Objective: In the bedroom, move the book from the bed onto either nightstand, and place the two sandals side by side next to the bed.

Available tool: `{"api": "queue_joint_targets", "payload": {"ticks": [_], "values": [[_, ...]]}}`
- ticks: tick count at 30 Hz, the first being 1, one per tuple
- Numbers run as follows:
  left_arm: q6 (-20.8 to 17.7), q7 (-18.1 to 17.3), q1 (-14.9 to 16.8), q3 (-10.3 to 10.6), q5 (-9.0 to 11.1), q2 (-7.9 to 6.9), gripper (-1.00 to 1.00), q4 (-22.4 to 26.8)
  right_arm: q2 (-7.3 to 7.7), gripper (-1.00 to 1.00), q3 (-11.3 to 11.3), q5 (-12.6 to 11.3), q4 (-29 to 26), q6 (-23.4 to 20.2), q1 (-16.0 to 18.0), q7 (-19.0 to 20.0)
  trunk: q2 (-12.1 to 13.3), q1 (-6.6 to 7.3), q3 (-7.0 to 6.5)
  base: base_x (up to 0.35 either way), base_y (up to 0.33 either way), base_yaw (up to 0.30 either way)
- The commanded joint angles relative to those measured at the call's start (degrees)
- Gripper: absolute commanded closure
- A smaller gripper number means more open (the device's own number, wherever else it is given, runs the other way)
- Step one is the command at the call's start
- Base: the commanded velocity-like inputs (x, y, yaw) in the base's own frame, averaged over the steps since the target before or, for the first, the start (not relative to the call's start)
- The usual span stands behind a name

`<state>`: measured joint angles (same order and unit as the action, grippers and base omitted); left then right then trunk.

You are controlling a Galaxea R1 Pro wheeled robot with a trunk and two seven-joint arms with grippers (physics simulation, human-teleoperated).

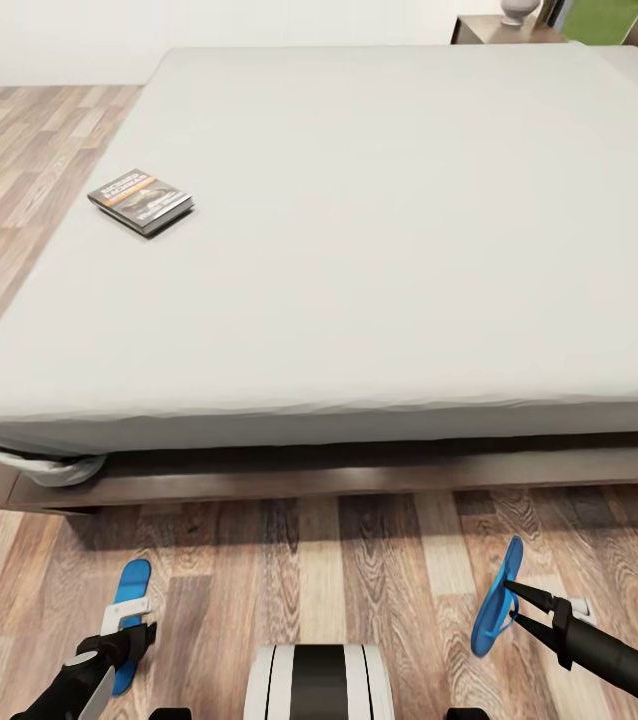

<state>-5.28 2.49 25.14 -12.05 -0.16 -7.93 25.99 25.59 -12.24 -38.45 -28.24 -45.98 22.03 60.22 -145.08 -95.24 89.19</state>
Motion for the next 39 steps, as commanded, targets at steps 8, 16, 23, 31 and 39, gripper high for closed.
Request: {"api": "queue_joint_targets", "payload": {"ticks": [8, 16, 23, 31, 39], "values": [[-0.3, 0.1, 0.0, -0.1, 0.0, 0.02, -1.00, 0.1, -0.01, 1.00, 0.0, 0.0, 0.0, -0.3, 0.0, -0.2, 0.1, 0.21, -1.75, 0.000, 0.000, 0.000], [-0.3, 0.0, 0.0, -0.1, 0.0, 0.02, -1.00, 0.1, -0.01, 1.00, 0.0, 0.0, 0.0, -0.2, 0.0, -0.3, 0.1, 0.21, -1.75, 0.000, 0.000, 0.000], [-0.3, -7.4, 0.0, -0.8, 1.4, -1.26, -1.00, 0.4, -0.01, 1.00, 0.0, 0.0, 0.0, -0.2, 0.0, -0.3, 0.1, 0.21, -1.75, 0.000, 0.000, 0.000], [-0.4, -17.7, 0.0, -8.8, 2.3, -6.68, -1.00, 0.6, -0.01, 1.00, 0.0, 0.0, 0.0, -0.2, 0.0, -0.3, 0.1, 0.21, -1.75, 0.000, 0.000, 0.000], [-0.8, -34.5, 0.0, -13.5, 2.5, -11.60, -1.00, 0.3, -0.17, 1.00, 0.0, 0.0, 0.0, -0.1, 0.0, -0.4, 0.1, 0.21, -1.75, 0.000, 0.000, 0.000]]}}
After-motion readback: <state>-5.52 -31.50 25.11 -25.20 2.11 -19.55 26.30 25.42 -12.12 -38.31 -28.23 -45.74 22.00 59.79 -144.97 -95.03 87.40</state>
